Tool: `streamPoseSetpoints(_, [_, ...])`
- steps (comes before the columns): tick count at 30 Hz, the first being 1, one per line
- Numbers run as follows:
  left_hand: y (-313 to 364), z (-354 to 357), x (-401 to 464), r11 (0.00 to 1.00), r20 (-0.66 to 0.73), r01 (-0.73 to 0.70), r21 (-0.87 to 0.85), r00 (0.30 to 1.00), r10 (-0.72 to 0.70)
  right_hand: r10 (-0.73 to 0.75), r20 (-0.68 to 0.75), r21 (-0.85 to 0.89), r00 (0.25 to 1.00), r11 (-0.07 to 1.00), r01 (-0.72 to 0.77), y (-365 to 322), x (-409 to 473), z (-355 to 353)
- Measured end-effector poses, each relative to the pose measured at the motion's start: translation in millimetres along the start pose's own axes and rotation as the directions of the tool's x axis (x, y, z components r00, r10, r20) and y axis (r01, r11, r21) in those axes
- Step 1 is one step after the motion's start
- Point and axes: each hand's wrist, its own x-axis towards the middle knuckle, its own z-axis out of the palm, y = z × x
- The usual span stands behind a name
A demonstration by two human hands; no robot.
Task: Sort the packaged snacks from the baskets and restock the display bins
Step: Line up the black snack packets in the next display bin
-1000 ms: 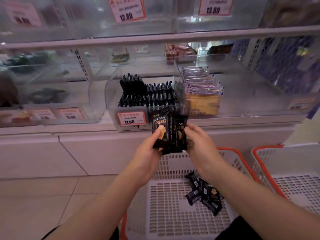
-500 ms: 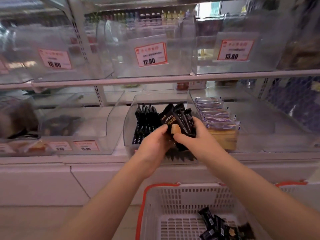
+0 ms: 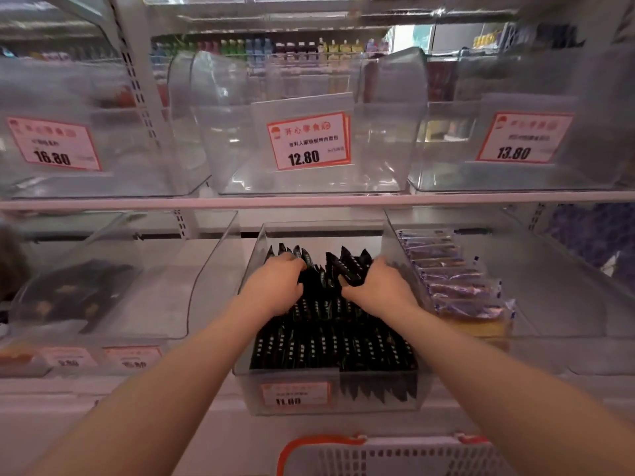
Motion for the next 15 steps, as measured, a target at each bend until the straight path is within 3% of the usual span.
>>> streamPoseSetpoints(5, [-9.4,9.5,41.9,0.983,0.168,-0.019,0.182,0.986,-0.012,0.023,0.011,-0.036,1.0,0.999,-0.022,-7.7,31.4,20.6])
streamPoseSetpoints(10, [-8.0,12.8,63.4,0.991,0.293,-0.057,0.123,0.956,0.019,-0.025,-0.005,0.025,1.0,0.999,0.025,-19.5,52.0,31.8])
streamPoseSetpoints(15, [-9.3,12.9,70.6,0.99,0.307,-0.067,0.127,0.951,0.025,-0.128,0.222,0.011,0.967,0.992,0.129,-18.7,60.2,33.5])
